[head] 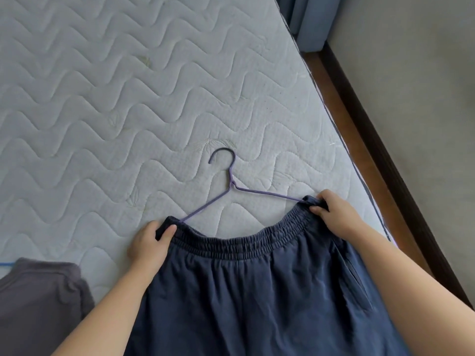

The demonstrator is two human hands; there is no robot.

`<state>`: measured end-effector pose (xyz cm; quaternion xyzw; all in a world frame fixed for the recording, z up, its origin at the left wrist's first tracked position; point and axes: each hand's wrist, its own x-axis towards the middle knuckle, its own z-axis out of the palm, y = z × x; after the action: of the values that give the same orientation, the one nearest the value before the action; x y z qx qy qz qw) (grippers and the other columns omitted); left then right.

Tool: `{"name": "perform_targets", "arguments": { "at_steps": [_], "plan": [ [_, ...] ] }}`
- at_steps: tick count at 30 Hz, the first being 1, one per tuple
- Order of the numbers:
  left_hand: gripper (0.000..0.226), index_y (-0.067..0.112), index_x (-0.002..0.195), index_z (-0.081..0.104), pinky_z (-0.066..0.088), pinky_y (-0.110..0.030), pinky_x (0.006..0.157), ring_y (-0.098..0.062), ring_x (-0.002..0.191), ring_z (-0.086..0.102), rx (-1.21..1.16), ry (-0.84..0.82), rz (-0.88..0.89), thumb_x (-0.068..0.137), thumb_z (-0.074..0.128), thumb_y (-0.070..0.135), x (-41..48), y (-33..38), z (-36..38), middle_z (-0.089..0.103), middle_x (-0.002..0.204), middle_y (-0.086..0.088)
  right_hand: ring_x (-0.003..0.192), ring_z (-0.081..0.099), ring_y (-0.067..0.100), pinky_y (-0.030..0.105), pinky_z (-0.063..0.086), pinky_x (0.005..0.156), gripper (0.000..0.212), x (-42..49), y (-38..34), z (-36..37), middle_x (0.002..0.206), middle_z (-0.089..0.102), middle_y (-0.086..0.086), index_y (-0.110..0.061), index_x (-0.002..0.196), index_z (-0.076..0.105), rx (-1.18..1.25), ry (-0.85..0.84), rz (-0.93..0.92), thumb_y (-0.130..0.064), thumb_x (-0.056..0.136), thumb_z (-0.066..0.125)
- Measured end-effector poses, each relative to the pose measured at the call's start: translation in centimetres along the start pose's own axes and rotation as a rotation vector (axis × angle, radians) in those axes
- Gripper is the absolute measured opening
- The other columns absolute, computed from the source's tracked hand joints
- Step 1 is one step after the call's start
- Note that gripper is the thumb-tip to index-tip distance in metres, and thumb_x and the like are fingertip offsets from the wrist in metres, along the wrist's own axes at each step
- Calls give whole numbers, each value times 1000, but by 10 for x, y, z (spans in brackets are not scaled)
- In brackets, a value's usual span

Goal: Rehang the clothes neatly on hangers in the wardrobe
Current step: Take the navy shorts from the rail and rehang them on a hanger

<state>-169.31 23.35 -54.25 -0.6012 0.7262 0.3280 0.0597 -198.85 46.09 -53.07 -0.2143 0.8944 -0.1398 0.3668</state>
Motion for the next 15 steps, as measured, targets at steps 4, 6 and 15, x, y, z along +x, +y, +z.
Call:
{"name": "perform_targets", "arguments": {
  "at_steps": [4,6,15],
  "plan": [
    [31,16,106,57,45,-43,91,-29,100,57,19,-32,-23,89,50,41,-3,7,-5,62,111,-6,95,53,30,41,42,81,17,-2,-5,3,105,58,12,-15,97,45,-47,35,32,-28,89,53],
    [36,18,113,53,42,-43,96,-28,106,55,113,-69,-46,90,46,44,-6,13,-11,60,117,-5,109,49,34,42,40,85,28,-12,-14,5,117,53,15,-10,109,46,-146,69,73,-31,91,49],
    [43,7,130,41,31,-37,106,-27,126,40,52,37,151,92,48,24,-134,4,-64,47,135,-11,115,45,40,43,39,93,36,-143,-2,-3,124,48,24,-1,120,48,-61,221,38,-10,86,48]
  ]
}}
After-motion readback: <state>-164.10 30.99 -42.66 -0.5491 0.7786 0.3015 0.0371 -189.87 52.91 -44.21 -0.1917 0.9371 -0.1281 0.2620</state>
